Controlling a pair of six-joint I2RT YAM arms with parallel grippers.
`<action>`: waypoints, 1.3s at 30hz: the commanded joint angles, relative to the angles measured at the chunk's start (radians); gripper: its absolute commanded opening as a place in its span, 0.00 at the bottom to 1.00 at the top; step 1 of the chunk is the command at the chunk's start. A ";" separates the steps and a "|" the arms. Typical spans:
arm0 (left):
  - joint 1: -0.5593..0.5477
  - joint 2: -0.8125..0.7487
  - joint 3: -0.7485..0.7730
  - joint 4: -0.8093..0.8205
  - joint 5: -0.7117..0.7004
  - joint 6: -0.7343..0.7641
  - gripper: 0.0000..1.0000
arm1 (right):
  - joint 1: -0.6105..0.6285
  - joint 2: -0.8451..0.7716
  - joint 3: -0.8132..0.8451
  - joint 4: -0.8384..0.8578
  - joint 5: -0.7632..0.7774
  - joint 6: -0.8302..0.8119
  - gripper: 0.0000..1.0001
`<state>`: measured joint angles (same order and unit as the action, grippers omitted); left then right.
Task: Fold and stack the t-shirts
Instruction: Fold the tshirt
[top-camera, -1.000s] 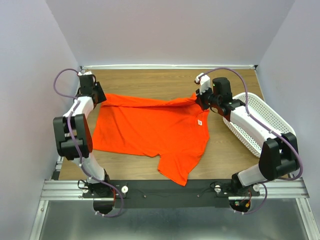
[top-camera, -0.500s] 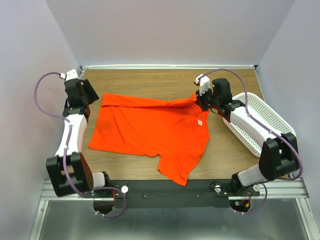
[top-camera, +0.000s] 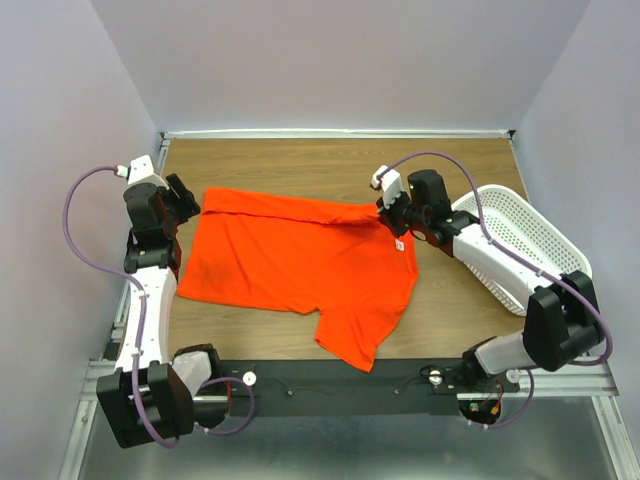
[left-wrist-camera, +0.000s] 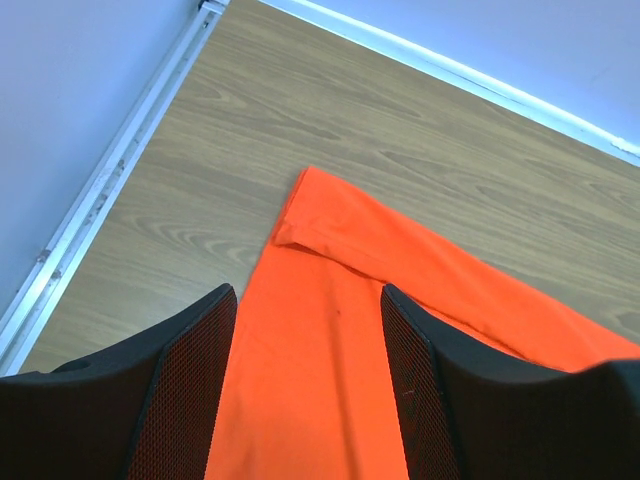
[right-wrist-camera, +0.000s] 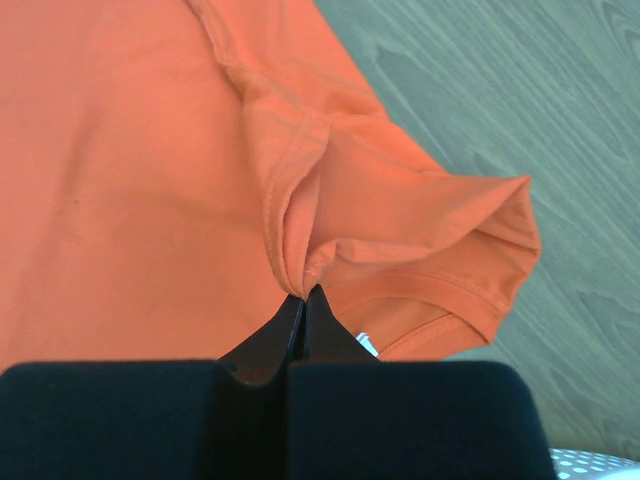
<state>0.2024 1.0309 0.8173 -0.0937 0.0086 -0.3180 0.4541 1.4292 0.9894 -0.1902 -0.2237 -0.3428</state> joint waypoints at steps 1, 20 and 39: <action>-0.008 -0.040 -0.009 0.017 0.039 0.008 0.68 | 0.023 -0.033 -0.026 -0.028 0.053 -0.015 0.01; -0.017 -0.037 -0.010 0.020 0.077 0.008 0.68 | 0.080 -0.081 -0.112 -0.092 0.060 -0.079 0.00; -0.017 -0.035 -0.010 0.023 0.091 0.010 0.68 | 0.181 -0.003 -0.092 -0.104 0.106 -0.091 0.01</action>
<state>0.1940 1.0061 0.8127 -0.0914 0.0776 -0.3180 0.6239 1.4139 0.8871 -0.2832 -0.1432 -0.4206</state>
